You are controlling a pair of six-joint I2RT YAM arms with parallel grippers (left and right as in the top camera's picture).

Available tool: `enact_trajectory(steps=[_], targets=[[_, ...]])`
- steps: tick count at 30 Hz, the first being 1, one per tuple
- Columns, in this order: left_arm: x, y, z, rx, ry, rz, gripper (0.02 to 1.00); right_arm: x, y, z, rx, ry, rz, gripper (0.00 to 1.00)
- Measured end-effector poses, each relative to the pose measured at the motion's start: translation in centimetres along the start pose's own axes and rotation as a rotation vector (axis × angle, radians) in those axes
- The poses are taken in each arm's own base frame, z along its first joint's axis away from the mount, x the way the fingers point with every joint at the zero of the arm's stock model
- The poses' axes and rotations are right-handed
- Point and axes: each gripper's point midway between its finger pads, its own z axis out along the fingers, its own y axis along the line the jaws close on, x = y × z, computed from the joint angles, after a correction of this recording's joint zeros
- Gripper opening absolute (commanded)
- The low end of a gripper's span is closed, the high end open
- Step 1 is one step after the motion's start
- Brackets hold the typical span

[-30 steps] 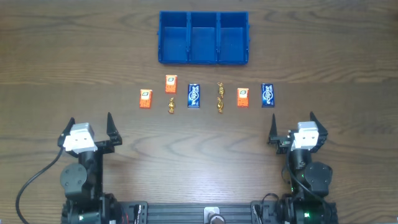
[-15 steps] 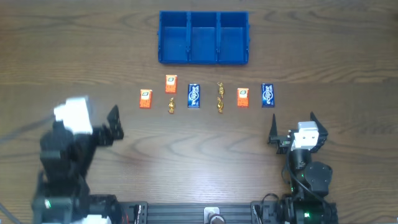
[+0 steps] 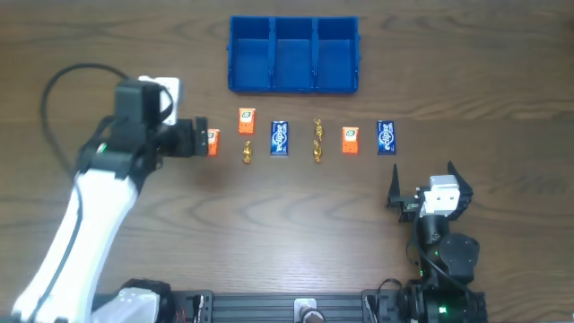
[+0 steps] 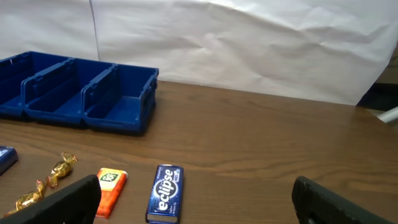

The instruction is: Sort Candies Into Trays

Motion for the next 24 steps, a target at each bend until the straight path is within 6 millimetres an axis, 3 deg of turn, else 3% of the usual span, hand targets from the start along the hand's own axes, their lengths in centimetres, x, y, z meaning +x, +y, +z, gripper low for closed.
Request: enact_trajectory(steps=[12, 17, 24], targets=[[2.5, 0.1, 9.1, -0.021, 0.263, -0.008, 0.996, 0.0, 0.0, 0.0, 0.000, 0.000, 0.000, 0.998], [2.4, -1.2, 11.1, -0.010, 0.304, 0.022, 0.996, 0.0, 0.0, 0.0, 0.000, 0.000, 0.000, 0.998], [2.6, -2.8, 12.3, -0.019, 0.334, 0.051, 0.998, 0.0, 0.0, 0.0, 0.000, 0.000, 0.000, 0.998]])
